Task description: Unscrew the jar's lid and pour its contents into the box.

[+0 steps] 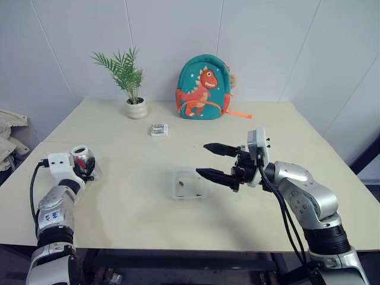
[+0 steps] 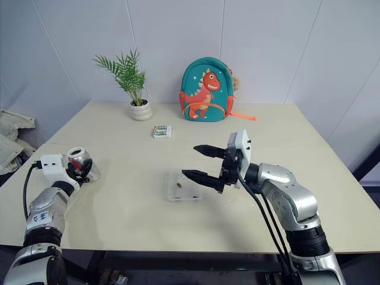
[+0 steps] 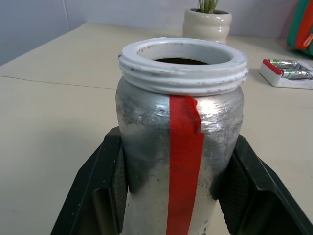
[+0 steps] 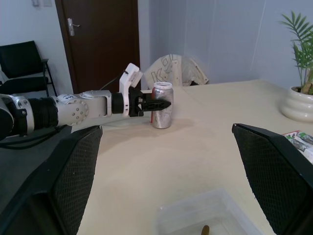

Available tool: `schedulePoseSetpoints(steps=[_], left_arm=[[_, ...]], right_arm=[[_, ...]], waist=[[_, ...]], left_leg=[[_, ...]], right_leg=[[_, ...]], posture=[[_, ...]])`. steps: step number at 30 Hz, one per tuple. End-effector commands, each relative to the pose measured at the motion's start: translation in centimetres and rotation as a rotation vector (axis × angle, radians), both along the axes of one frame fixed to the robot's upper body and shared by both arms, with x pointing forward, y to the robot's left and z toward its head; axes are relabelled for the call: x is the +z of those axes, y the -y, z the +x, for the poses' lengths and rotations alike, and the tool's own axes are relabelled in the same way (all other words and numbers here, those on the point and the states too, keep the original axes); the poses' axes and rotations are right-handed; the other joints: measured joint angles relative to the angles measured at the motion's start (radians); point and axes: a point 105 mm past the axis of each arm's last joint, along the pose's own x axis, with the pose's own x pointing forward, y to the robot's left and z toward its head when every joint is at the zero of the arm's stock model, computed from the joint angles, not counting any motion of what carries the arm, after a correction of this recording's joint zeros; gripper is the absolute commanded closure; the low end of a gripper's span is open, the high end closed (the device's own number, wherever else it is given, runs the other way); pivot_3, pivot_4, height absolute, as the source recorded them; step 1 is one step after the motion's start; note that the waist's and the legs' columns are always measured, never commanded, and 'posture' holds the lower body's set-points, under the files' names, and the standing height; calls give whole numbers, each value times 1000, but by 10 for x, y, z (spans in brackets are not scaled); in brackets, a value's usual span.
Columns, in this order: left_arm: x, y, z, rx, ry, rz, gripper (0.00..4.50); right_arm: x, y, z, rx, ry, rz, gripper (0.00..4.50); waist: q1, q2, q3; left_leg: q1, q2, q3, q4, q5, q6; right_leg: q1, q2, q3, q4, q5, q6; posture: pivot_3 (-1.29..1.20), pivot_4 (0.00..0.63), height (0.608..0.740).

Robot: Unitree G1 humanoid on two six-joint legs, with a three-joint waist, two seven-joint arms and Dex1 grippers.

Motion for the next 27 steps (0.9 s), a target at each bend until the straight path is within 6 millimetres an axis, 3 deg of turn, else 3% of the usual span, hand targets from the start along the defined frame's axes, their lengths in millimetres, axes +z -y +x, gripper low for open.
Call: schedulePoseSetpoints(steps=[1, 6, 11, 16, 20, 23, 25, 27], left_arm=[[-2, -16, -10, 44, 5, 7, 1574], [0, -19, -18, 41, 1, 54, 17], [6, -21, -31, 30, -9, 120, 17], [5, -22, -69, 29, -99, 268, 17], [3, 1, -103, -104, -175, 448, 17], [15, 15, -118, -192, -163, 504, 17], [25, 34, -124, -299, -139, 525, 17], [35, 59, -129, -462, -121, 568, 17]], right_arm=[[13, 5, -2, 4, 63, -3, 0], [13, 5, -2, 12, 67, -6, 0], [14, 4, -2, 23, 71, -6, 0], [12, 8, -3, 25, 69, -9, 0], [8, 14, -2, 17, 61, -23, 0], [7, 21, -1, 2, 65, -38, 0], [6, 28, 0, -8, 74, -55, 0], [4, 34, 0, -10, 77, -85, 0]], waist=[[-2, 0, 0], [0, 0, 0], [-2, 0, 0], [-7, 0, 0], [0, 0, 0], [5, 0, 0], [7, 0, 0], [8, 0, 0]], left_leg=[[0, 0, 0, 0, 0, 0], [0, 0, 0, -1, 0, 0], [0, 0, 0, -1, 0, 0], [0, 1, 1, -5, 0, 0], [0, 2, 2, -11, 0, -1], [1, 2, 2, -13, 0, -1], [0, 3, 2, -13, 0, -1], [0, 3, 2, -14, 0, 0]], right_leg=[[0, 0, 0, 0, 0, 0], [-1, 0, 0, 0, 0, 0], [-1, 0, 0, -1, 0, 0], [-1, 0, 1, -3, 0, -1], [-3, -1, 1, -6, -1, -3], [-3, -2, 1, -9, -2, -5], [-3, -2, 0, -11, -10, -22], [-2, -2, 0, -14, -10, -22]], posture=[[0, 150, 740], [0, 150, 740], [0, 150, 740], [0, 150, 740], [0, 150, 740], [0, 150, 740], [0, 150, 740], [0, 150, 740]])
